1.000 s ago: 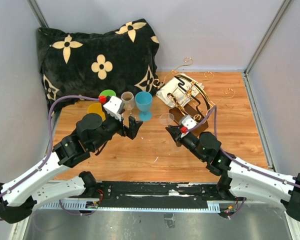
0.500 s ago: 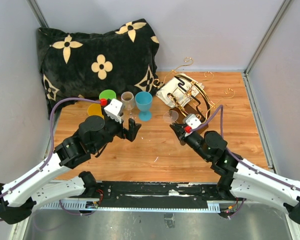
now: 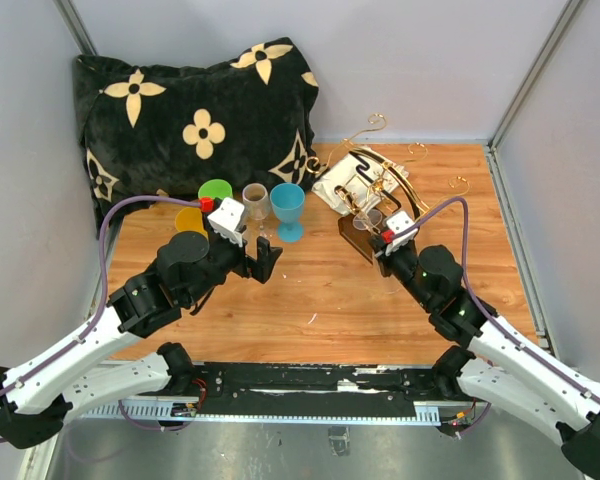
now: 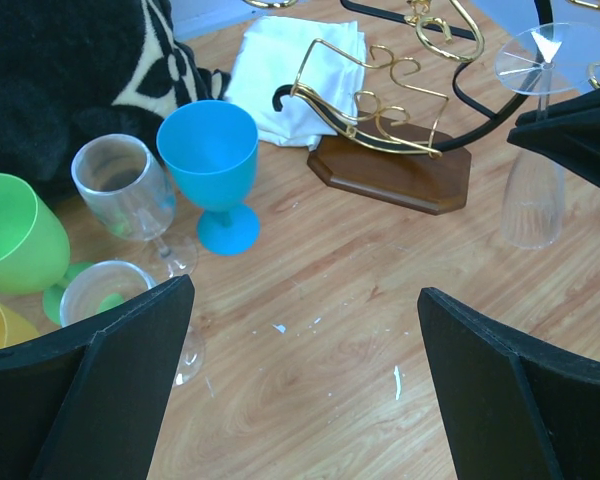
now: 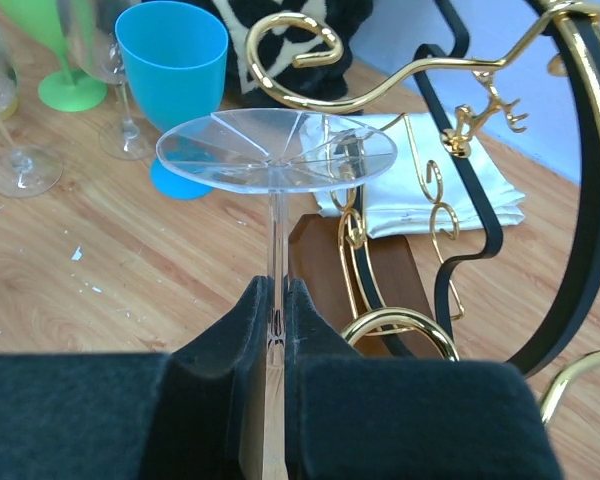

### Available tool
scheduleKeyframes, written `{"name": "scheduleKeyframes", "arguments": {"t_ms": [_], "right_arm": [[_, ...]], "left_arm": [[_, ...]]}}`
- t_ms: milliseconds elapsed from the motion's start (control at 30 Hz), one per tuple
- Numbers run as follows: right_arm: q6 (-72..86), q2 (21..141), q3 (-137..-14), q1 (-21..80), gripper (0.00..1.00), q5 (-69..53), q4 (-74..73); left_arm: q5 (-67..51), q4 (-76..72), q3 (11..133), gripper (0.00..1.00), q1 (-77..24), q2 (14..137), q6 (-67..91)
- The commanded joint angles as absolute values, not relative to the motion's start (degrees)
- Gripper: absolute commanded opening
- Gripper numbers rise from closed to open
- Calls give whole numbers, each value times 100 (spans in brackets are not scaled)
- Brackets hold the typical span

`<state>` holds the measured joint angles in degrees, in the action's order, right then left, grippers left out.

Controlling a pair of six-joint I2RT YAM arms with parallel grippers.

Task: Place the wine glass upside down on the wine glass rack
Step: Turn the wine glass upside down at the wine rack.

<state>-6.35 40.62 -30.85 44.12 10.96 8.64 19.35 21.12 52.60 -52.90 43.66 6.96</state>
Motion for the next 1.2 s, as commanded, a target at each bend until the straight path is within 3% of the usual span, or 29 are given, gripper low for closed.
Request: {"name": "scheduleKeyframes", "arguments": {"t_ms": [0,600,833,1167], "right_arm": [[-597,4199,-3343,3922,1,486,887],[-775,4705,-3492,2584,1,-372,1011],[-508,4489,-3393,2678,1,-1316,1236],[-225,3887,-2651,3489,1,-1024,1604]], "left_arm": [[1960,2017,5248,100,-5300,4301,756],[1857,2065,5246,100,-5300,4378,679],[1928,2070,5221,100,-5300,4392,668],[1904,1960,5161,100,-5299,4495,609]]}}
